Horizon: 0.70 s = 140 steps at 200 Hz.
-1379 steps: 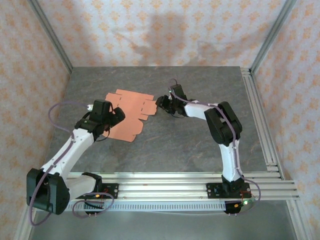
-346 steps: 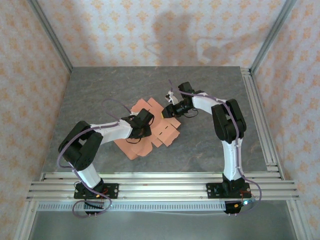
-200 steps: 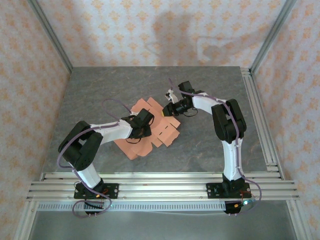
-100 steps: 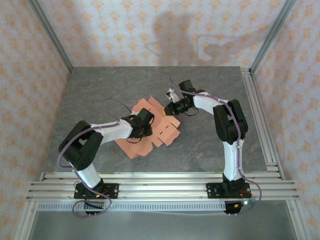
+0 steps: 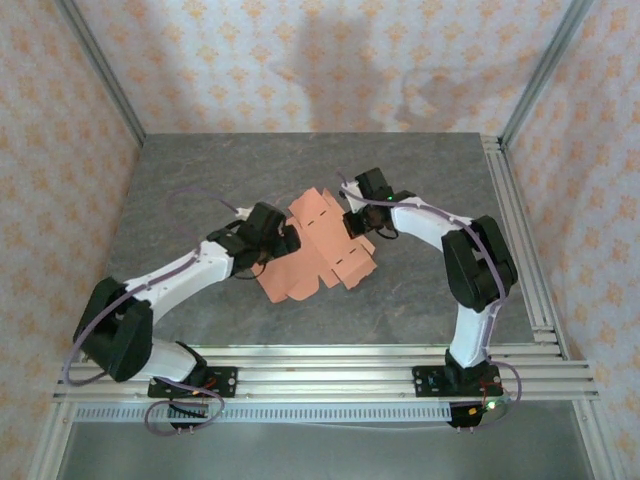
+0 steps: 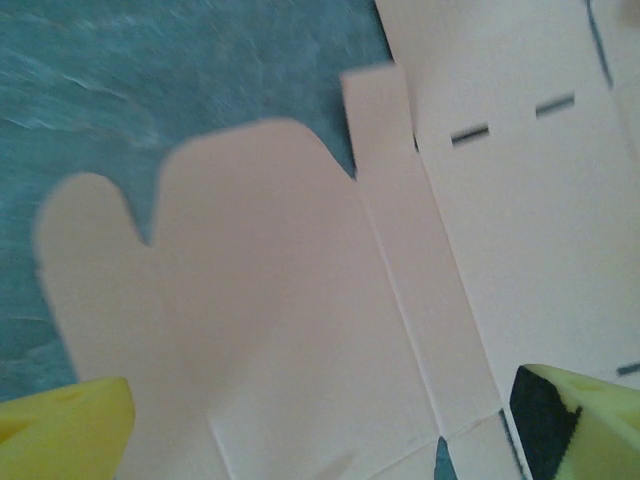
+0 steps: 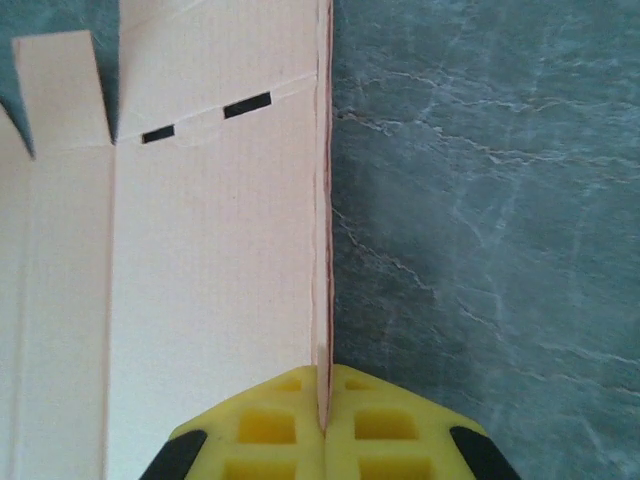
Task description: Fold the paper box
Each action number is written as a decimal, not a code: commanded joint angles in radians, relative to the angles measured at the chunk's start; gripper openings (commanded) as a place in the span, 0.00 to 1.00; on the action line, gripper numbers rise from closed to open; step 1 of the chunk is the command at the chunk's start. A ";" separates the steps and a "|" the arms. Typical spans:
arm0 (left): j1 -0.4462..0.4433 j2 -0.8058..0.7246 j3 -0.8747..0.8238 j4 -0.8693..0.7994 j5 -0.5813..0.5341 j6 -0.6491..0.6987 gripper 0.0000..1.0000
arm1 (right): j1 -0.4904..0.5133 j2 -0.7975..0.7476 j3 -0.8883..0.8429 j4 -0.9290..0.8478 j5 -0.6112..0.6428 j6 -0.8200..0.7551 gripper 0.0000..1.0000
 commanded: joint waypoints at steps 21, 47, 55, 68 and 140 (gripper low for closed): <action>0.082 -0.086 -0.019 -0.094 -0.017 0.025 1.00 | 0.136 -0.054 -0.085 0.100 0.471 -0.081 0.00; 0.112 -0.108 -0.028 -0.103 -0.013 0.035 1.00 | 0.218 -0.036 -0.125 0.171 0.708 -0.108 0.00; 0.118 -0.113 -0.031 -0.102 -0.008 0.037 1.00 | 0.238 -0.028 -0.129 0.184 0.767 -0.113 0.00; 0.127 -0.116 -0.034 -0.102 -0.001 0.042 1.00 | 0.268 -0.015 -0.138 0.210 0.851 -0.130 0.00; 0.152 -0.109 -0.048 -0.093 0.027 0.074 1.00 | 0.362 0.084 -0.119 0.282 1.123 -0.211 0.00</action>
